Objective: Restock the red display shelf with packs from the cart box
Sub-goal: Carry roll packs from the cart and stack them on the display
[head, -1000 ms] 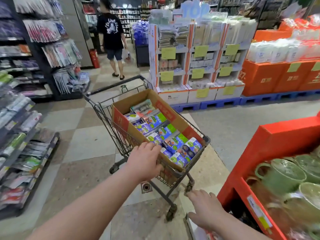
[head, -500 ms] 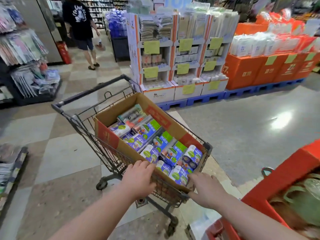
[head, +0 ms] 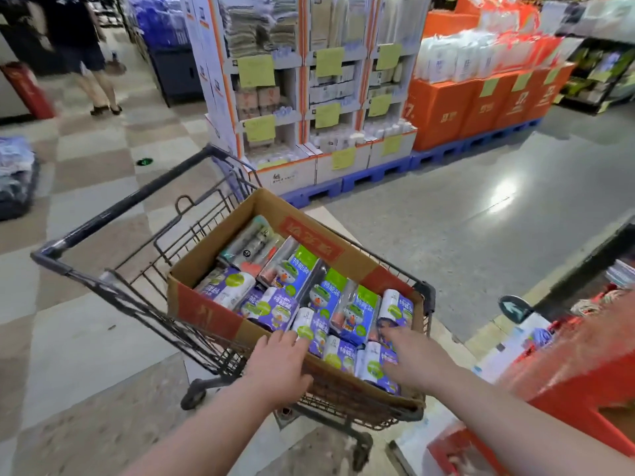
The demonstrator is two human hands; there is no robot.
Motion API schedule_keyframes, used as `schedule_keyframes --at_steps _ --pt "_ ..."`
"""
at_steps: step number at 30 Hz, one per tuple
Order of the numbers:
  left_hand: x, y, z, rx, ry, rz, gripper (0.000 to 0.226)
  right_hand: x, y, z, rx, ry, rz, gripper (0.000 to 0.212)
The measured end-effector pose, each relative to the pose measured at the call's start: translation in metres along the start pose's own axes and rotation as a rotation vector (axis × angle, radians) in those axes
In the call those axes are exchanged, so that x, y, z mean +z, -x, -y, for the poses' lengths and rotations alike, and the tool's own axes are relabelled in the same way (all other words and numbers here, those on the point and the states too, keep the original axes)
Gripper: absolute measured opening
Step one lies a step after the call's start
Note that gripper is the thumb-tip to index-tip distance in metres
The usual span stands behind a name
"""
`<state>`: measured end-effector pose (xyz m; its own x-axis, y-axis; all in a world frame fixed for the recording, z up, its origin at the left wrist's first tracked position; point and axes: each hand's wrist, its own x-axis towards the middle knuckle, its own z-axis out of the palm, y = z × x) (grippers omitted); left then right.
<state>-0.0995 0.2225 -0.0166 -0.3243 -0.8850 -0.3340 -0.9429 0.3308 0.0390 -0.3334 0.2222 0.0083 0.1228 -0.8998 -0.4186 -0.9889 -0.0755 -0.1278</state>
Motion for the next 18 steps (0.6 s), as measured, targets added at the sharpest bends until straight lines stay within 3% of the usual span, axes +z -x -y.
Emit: schedule_keyframes --at_steps 5,13,18 --pt "-0.003 -0.033 0.02 -0.001 0.017 0.028 0.06 0.006 -0.047 0.006 -0.007 -0.03 0.096 0.05" --pt "-0.005 -0.088 0.08 -0.175 0.042 0.134 0.059 0.028 -0.141 0.024 -0.048 -0.18 0.328 0.06" --pt "0.0 -0.131 0.096 -0.251 0.1 0.23 0.064 0.049 -0.181 0.025 0.022 -0.374 0.492 0.063"
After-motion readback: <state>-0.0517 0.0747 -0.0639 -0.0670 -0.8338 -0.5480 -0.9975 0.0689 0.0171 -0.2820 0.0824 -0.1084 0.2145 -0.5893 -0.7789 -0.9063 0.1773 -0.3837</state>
